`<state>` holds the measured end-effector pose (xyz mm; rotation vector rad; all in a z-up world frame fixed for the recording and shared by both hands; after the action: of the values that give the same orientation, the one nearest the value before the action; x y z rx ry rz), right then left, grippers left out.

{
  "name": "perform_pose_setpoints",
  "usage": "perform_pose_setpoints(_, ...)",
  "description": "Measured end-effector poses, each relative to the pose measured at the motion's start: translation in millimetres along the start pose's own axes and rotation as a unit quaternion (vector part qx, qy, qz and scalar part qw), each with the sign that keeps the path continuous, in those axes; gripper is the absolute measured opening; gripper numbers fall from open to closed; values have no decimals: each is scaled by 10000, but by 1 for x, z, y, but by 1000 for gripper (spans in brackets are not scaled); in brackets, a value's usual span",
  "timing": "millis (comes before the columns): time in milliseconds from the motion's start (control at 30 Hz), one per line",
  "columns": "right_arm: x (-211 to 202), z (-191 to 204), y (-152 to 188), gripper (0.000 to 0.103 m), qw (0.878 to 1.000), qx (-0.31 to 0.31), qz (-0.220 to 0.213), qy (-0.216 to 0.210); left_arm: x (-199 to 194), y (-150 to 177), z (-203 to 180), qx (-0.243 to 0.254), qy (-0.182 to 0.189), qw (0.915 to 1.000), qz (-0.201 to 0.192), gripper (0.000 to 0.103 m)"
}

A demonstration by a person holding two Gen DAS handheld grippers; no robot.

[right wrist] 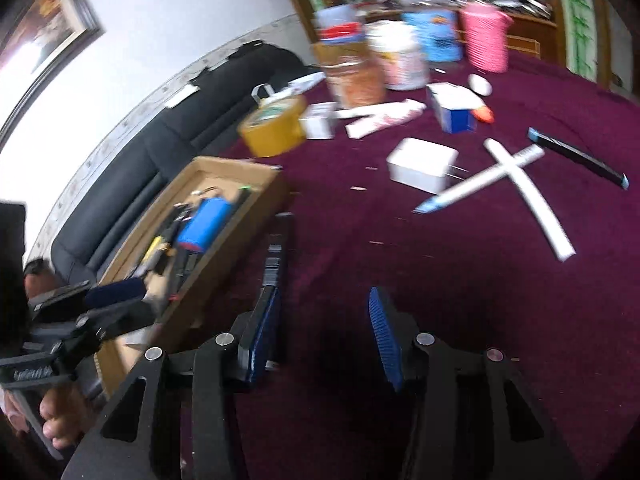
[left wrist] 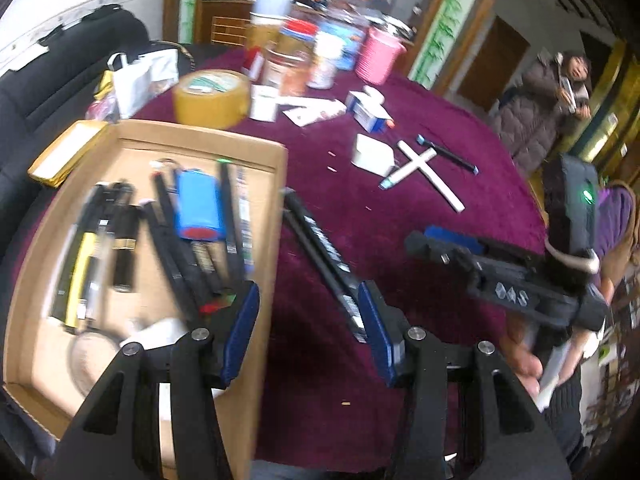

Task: Organize rigid objects
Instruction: 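Grasp the black marker with the right tool while the left tool moves to a thin black pen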

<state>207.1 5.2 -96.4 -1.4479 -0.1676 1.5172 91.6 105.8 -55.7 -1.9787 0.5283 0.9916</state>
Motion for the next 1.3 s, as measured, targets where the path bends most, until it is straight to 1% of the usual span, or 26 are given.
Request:
perform_pose_setpoints(67,1,-16,5,35,9994,331,-16,-108,7,4,-8,40,-56,9999,75,50)
perform_pose_setpoints(100,0,-21,7,34,9987,458,-35,-219,9,7,-11,35,-72,9999,106,50)
perform_pose_setpoints(167,1,-24,8,30,9980,598,-30,-210,15,9,-14,-1,-100,9998,154,50)
perform_pose_setpoints(267,4,-14,9,29,9986,409,-6,-339,18,10,-12,-232,25,9996,188,50)
perform_pose_setpoints(333,8,-4,12,29,9991,189,81,-364,20,13,-10,-317,24,9993,220,50)
perform_pose_setpoints(400,14,7,15,25,9991,-51,188,-366,19,13,-6,-414,59,9989,198,50)
perform_pose_setpoints(467,18,14,18,22,9989,-260,270,-275,12,11,-2,-580,248,9979,146,50)
perform_pose_setpoints(500,21,18,18,22,9987,-290,341,-254,9,10,0,-645,331,9973,121,50)
perform_pose_setpoints(600,28,32,11,22,9971,-288,498,-489,-1,3,11,-898,525,9946,0,50)
perform_pose_setpoints(667,37,41,4,22,9962,-369,624,-480,-3,0,15,-1010,622,9929,-13,50)
perform_pose_setpoints(700,45,47,0,22,9949,-450,721,-545,-3,-1,18,-1087,680,9917,2,50)
perform_pose_setpoints(800,65,56,-2,22,9926,-443,949,-618,-2,0,19,-1078,730,9915,59,50)
perform_pose_setpoints(867,74,59,-1,21,9920,-492,1044,-519,-4,2,19,-1030,737,9919,68,50)
perform_pose_setpoints(933,75,61,0,21,9923,-478,1020,-520,-4,3,17,-985,758,9922,75,50)
perform_pose_setpoints(1000,71,58,0,19,9935,-395,946,-501,-4,4,15,-933,751,9928,97,50)
perform_pose_setpoints(1033,68,56,1,15,9938,-354,917,-528,-2,5,13,-899,767,9929,121,50)
perform_pose_setpoints(1100,61,49,3,15,9939,-256,897,-581,1,6,12,-899,770,9929,152,50)
perform_pose_setpoints(1233,48,34,8,15,9954,-194,822,-449,7,9,6,-892,760,9928,226,50)
perform_pose_setpoints(1300,39,22,9,15,9970,-66,688,-360,11,11,1,-842,703,9936,276,50)
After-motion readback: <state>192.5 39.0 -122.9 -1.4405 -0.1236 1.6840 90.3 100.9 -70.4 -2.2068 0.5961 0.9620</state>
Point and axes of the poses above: each gripper's, at about its wrist camera, not at the fingertips, and x roughly the way its jaws point, z to its left, y to its underside, the point moved 8 cm from there along x, roughly the way its jaws point, and after that the axes turned 12 degrees about -x, right-handed, at the moved point
